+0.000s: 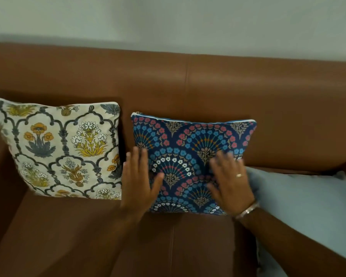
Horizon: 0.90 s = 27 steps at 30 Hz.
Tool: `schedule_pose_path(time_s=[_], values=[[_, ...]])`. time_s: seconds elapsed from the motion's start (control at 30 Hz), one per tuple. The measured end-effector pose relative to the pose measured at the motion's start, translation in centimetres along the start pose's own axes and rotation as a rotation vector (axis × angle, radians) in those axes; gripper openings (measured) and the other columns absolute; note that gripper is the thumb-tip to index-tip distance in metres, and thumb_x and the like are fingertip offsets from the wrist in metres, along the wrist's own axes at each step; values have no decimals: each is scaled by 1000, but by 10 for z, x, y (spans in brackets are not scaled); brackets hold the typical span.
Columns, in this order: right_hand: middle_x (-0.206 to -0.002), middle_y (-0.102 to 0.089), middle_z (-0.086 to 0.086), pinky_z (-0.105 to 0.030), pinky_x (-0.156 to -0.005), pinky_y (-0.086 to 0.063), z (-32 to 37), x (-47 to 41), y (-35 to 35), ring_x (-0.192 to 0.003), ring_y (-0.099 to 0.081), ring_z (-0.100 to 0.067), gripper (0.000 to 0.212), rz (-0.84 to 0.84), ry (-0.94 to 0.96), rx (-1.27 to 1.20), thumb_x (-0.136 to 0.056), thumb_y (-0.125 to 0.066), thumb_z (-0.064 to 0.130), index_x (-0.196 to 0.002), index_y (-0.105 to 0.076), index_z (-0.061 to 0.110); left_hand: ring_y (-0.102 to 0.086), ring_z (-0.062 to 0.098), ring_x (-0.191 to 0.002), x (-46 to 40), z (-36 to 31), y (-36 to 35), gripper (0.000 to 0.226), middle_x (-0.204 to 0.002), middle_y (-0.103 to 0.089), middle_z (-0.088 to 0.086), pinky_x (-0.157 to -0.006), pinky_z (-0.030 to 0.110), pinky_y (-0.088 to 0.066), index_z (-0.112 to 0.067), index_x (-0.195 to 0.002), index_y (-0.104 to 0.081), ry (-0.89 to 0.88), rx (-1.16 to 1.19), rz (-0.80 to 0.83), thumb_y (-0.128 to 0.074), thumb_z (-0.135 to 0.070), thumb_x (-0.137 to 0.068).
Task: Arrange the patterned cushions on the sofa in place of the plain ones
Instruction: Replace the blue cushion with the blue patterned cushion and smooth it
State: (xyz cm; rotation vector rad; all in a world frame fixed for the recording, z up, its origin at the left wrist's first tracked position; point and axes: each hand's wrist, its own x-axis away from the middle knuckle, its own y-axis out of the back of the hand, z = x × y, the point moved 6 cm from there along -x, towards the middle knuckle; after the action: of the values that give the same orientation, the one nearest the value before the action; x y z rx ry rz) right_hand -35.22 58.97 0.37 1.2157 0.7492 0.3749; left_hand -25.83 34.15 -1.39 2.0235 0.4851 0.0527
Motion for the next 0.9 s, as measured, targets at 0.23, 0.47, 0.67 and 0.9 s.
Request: schedule_pose_path(time_s=[0.23,0.47,0.67,0.9], values=[[-159,-32,-1,-43,-121,-10,21,-15,-57,-146,-27,-20,82,138,689,345,-81,-55,66,-150,-40,25,-25,30,-151,-17,-15,-45,88,-159,-38,14,-123,52,-14,-11,-158,-24,-749,-453,-71,-39,-70,-95],[-164,-21,-13,-65,-114,-15,-91,-90,-1,-148,-19,-44,100,244,-58,336,-78,-30,87,-156,-21,25,2,40,-157,-102,12,-7,102,-170,1,22,-125,57,-5,-12,-163,-2,-199,-307,22,-24,-81,-91],[-161,-28,-17,-66,-111,-21,-68,-81,31,-146,-27,-42,88,396,-148,293,-88,-26,74,-154,-28,16,0,42,-158,-104,-3,27,110,-171,2,21,-125,59,-9,-16,-163,-1,-102,-366,253,-6,-89,-82],[-159,-32,-19,-59,-111,-29,-87,33,99,-144,-32,-43,80,389,-376,93,-89,-46,57,-153,-31,12,-10,42,-157,-32,-130,27,88,-170,-10,22,-124,58,-15,-11,-163,-10,-214,-210,218,-44,-59,-97]])
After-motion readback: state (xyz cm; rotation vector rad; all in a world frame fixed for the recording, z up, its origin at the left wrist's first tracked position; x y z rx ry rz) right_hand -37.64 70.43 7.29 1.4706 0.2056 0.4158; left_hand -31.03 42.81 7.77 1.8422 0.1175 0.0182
